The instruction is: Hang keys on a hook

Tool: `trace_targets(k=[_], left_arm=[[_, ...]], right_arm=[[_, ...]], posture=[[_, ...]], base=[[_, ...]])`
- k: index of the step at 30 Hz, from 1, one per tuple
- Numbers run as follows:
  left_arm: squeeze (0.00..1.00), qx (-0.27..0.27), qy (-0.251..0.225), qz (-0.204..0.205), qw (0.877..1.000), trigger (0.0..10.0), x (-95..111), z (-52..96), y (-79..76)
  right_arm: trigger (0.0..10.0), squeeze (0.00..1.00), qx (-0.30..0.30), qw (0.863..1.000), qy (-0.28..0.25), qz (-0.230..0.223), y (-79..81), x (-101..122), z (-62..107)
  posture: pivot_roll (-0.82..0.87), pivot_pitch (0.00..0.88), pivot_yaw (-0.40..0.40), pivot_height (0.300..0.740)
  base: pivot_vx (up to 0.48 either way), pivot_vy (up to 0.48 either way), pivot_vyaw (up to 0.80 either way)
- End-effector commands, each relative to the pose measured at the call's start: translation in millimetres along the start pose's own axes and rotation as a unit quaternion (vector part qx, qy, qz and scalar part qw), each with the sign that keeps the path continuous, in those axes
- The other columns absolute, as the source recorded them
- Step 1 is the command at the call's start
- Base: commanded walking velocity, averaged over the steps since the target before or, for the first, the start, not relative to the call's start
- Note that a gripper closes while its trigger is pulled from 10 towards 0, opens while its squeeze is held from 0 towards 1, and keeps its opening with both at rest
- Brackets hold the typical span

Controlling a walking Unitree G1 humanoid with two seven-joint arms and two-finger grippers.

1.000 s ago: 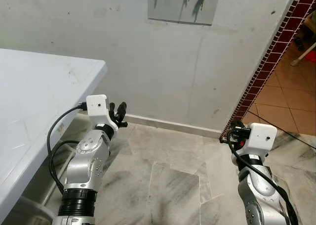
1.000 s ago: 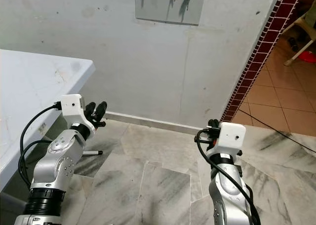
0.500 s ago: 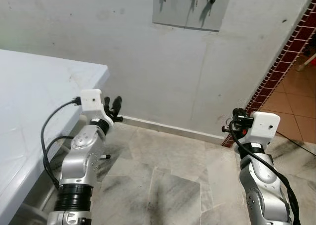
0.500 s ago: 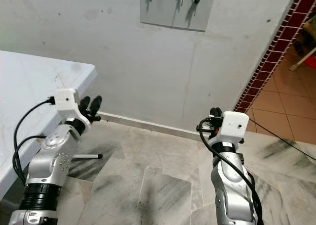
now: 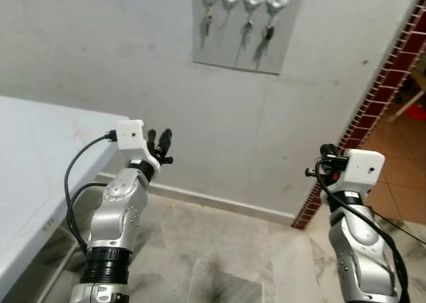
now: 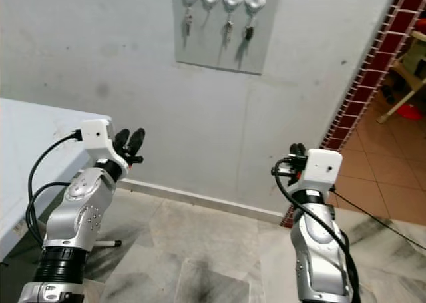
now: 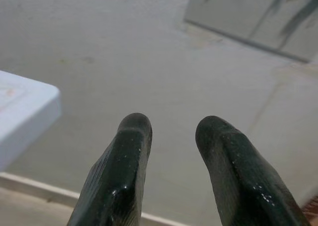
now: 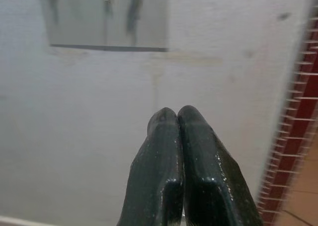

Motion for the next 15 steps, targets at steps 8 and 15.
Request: trace_targets(k=[8,15], left_arm=[[0.0,-0.009,-0.002,0.008,1.0,10.0,-0.4,-1.1,-9.7],[0.0,-0.009,-0.002,0.008,1.0,10.0,-0.9,-0.2,-9.5]], right_arm=[[10.0,0.0,-0.008,1.0,-0.005,0.009,-10.0,4.0,0.6],[10.0,0.0,-0.006,1.0,-0.004,0.009,-9.3,3.8,1.3]], posture=[[0.1,0.035,-0.037,0.74],[0.1,0.035,-0.037,0.74]], base=[[0.387,0.151,0.0],[0.377,0.278,0.0]])
Point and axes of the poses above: a point about 5 cm out from each wrist's last joint towards the gripper, its own z axis pointing back from the gripper into the wrist, its own x axis along the axis of the wrist's last joint, y = z × x, the point moved 1 cm from there along -z, pointing out of the wrist towards the gripper
